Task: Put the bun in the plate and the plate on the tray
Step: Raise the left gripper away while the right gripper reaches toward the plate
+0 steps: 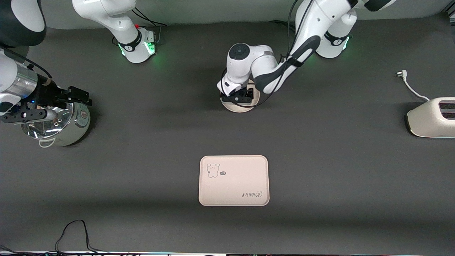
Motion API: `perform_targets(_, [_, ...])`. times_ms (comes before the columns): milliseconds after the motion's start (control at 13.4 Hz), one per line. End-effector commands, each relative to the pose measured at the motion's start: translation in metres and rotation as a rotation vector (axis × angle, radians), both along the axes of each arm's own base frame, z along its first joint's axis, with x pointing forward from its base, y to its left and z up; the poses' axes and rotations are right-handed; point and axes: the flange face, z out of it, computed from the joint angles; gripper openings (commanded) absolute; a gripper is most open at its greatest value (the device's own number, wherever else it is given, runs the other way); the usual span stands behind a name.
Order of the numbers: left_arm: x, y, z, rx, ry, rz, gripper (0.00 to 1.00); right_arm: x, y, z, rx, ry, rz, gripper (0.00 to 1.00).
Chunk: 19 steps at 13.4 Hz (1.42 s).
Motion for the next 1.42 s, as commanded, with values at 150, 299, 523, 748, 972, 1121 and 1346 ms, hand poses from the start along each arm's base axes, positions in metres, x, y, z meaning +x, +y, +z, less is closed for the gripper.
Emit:
perform_targets(150, [0.104, 0.135, 0.122, 0.041, -0.001, -0.133, 1.00, -0.022, 0.035, -0.013, 0.020, -0.041, -0.045, 1.00])
perform_targets(299, [0.136, 0.213, 0.171, 0.016, 0.021, -0.174, 1.00, -0.033, 0.073, -0.025, 0.035, -0.044, -0.073, 1.00])
perform_targets(523, [0.172, 0.324, 0.236, 0.044, 0.043, -0.126, 1.00, -0.055, 0.154, -0.035, 0.086, -0.015, -0.115, 1.00])
perform_targets(748, [0.188, 0.420, 0.291, 0.038, 0.053, -0.026, 1.00, -0.087, 0.253, -0.051, 0.104, -0.017, -0.157, 1.00])
perform_targets(972, [0.175, 0.460, 0.337, 0.045, 0.067, -0.043, 1.00, -0.128, 0.337, -0.069, 0.101, -0.027, -0.149, 1.00])
perform_targets(1121, [0.167, 0.461, 0.350, 0.038, 0.053, -0.010, 1.00, -0.154, 0.374, -0.079, 0.093, -0.025, -0.163, 1.00])
perform_targets(1346, [0.162, 0.452, 0.348, 0.053, 0.065, 0.095, 1.00, -0.164, 0.379, -0.105, 0.072, -0.011, -0.149, 1.00])
